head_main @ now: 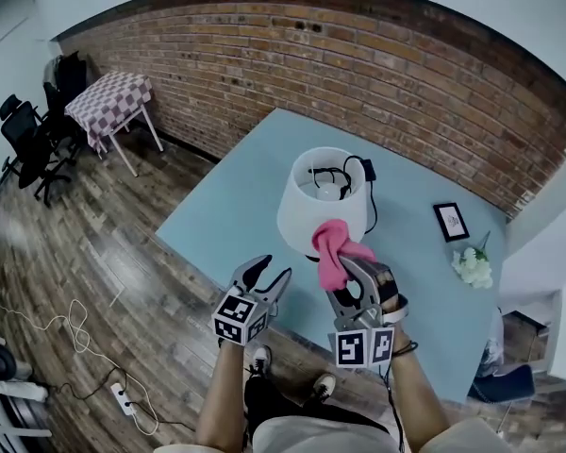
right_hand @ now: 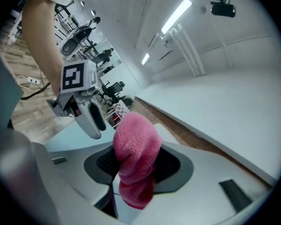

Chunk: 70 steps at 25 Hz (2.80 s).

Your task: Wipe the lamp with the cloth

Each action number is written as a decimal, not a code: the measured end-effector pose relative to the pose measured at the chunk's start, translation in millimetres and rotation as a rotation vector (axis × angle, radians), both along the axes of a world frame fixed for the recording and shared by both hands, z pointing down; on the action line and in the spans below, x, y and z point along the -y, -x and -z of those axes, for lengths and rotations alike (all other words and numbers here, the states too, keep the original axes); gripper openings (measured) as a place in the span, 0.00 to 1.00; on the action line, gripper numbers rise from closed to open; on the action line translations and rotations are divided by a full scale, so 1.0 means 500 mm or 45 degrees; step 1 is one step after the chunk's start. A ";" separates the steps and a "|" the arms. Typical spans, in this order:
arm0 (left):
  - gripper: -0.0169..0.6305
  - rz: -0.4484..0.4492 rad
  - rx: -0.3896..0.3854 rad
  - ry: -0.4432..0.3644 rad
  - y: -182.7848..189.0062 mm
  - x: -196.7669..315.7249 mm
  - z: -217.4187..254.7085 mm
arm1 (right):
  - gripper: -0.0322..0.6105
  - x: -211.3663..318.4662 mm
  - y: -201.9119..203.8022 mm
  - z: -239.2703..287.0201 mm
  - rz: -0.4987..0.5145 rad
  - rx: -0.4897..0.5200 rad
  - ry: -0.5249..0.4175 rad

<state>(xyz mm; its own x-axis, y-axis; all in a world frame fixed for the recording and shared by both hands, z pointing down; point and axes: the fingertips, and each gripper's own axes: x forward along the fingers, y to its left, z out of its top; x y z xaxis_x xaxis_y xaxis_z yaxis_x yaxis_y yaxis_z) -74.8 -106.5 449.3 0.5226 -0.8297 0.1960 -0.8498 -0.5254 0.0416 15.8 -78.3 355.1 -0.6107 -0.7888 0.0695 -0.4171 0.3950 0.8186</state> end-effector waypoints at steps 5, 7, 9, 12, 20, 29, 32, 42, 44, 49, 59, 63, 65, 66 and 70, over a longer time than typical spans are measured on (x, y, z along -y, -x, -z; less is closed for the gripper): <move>0.38 -0.010 0.010 -0.053 -0.020 0.006 0.058 | 0.37 0.031 -0.017 0.151 0.011 0.061 -0.242; 0.38 -0.011 0.019 -0.060 -0.026 0.008 0.070 | 0.37 0.051 -0.009 0.168 0.019 -0.014 -0.324; 0.38 -0.013 0.020 -0.067 -0.030 0.009 0.078 | 0.37 0.071 0.002 0.160 0.036 -0.083 -0.350; 0.34 -0.012 0.010 -0.069 -0.032 -0.003 0.076 | 0.37 0.095 0.013 0.118 0.050 -0.120 -0.269; 0.33 -0.008 0.033 -0.055 -0.015 -0.025 0.061 | 0.37 0.101 0.018 0.046 0.037 -0.092 -0.182; 0.33 -0.030 0.031 -0.030 -0.030 -0.036 0.040 | 0.37 0.081 0.003 -0.073 0.018 -0.155 -0.054; 0.33 -0.050 0.036 -0.015 -0.039 -0.039 0.027 | 0.37 0.074 0.000 -0.109 0.026 -0.194 -0.028; 0.34 -0.061 0.020 0.031 -0.040 -0.029 0.008 | 0.37 0.056 -0.016 -0.172 0.040 -0.243 0.054; 0.34 -0.056 0.016 0.045 -0.042 -0.027 0.003 | 0.37 0.052 -0.033 -0.142 0.032 -0.172 0.037; 0.34 0.005 -0.003 0.053 -0.035 -0.017 0.001 | 0.37 0.074 -0.079 0.020 -0.006 0.022 -0.130; 0.34 0.027 -0.022 0.091 -0.052 -0.007 -0.010 | 0.37 0.159 -0.076 0.191 0.041 0.100 -0.329; 0.34 0.012 -0.006 0.115 -0.061 -0.014 -0.023 | 0.37 0.164 -0.060 0.140 0.085 0.128 -0.259; 0.34 0.002 0.005 0.126 -0.064 -0.018 -0.030 | 0.37 0.158 -0.063 0.123 0.093 0.167 -0.221; 0.34 -0.002 0.010 0.129 -0.065 -0.018 -0.032 | 0.37 0.156 -0.064 0.114 0.093 0.172 -0.208; 0.34 -0.024 0.058 0.138 -0.074 -0.018 -0.042 | 0.37 0.148 -0.064 0.069 0.080 0.115 -0.167</move>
<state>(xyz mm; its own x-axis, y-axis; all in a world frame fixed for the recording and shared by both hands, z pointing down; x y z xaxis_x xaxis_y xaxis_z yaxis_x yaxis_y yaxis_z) -38.0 -97.6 470.6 0.5265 -0.7926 0.3076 -0.8421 -0.5358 0.0608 47.9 -152.2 320.7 -0.6582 -0.7476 -0.0888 -0.4689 0.3148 0.8253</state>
